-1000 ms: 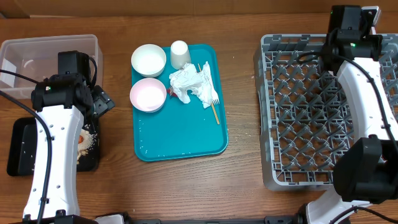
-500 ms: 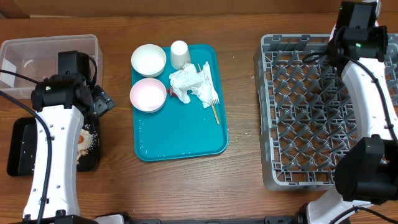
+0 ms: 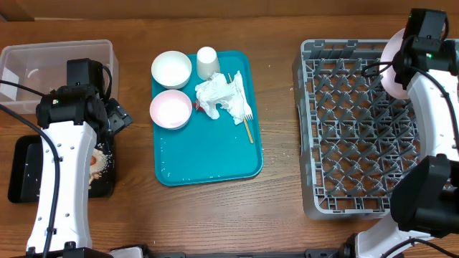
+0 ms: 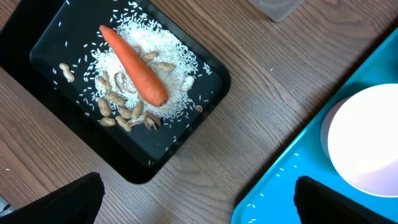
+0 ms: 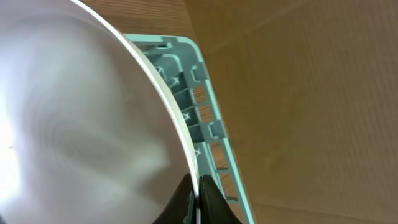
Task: Sort waste into correct bins and load items into the dishwasher rack
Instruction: 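Carry the plate right and stand it upright in the dish rack, then move the right gripper back to the front white bowl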
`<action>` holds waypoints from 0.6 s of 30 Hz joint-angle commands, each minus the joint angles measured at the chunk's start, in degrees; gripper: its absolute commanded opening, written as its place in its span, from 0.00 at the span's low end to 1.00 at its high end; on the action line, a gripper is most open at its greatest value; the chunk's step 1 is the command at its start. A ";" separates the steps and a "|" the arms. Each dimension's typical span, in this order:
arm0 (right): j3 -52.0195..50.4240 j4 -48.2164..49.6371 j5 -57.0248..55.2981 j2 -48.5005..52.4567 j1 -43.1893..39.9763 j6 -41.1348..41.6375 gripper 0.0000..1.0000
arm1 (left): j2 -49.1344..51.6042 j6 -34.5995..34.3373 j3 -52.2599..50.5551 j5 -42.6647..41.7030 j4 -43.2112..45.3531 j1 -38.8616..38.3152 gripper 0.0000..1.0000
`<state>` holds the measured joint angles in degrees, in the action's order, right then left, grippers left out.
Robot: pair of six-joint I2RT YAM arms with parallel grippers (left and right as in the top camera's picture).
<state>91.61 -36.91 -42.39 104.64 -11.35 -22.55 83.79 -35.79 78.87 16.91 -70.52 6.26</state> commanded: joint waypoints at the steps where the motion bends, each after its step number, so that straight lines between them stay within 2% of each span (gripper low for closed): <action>1: -0.55 0.61 0.94 -0.37 0.48 0.26 0.08 | -0.22 0.68 0.63 -0.04 0.07 0.13 1.00; 2: -0.55 0.57 0.90 -0.37 0.79 0.76 0.15 | -0.22 0.68 0.63 -0.04 0.07 0.13 1.00; 3: -0.55 0.57 0.52 -0.37 1.09 1.84 0.29 | -0.22 0.68 0.63 -0.02 0.07 0.13 1.00; 4: -0.52 0.57 0.17 -0.44 1.44 1.99 0.45 | -0.22 0.68 0.63 -0.02 0.07 0.13 1.00; 5: -0.50 0.59 -0.15 -0.52 2.01 1.99 0.65 | -0.22 0.68 0.63 -0.04 0.07 0.13 1.00; 7: -0.42 0.68 -0.15 -0.96 3.04 1.97 0.78 | -0.22 0.68 0.63 -0.02 0.07 0.13 1.00; 8: -0.22 0.79 -0.17 -1.36 3.85 1.97 0.94 | -0.22 0.68 0.63 -0.04 0.07 0.13 1.00; 9: 0.04 0.81 -0.15 -1.79 4.52 1.97 1.00 | -0.22 0.68 0.63 -0.04 0.07 0.13 1.00; 13: 1.42 0.85 -0.09 -4.44 8.13 3.56 1.00 | -0.22 0.68 0.63 -0.04 0.07 0.13 1.00; 18: 2.75 0.04 2.12 -9.73 13.99 11.82 1.00 | -0.22 0.68 0.63 -0.04 0.07 0.13 1.00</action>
<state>91.50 -36.64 -42.02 101.27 -0.32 -17.06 83.79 -35.79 78.87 16.91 -70.50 6.26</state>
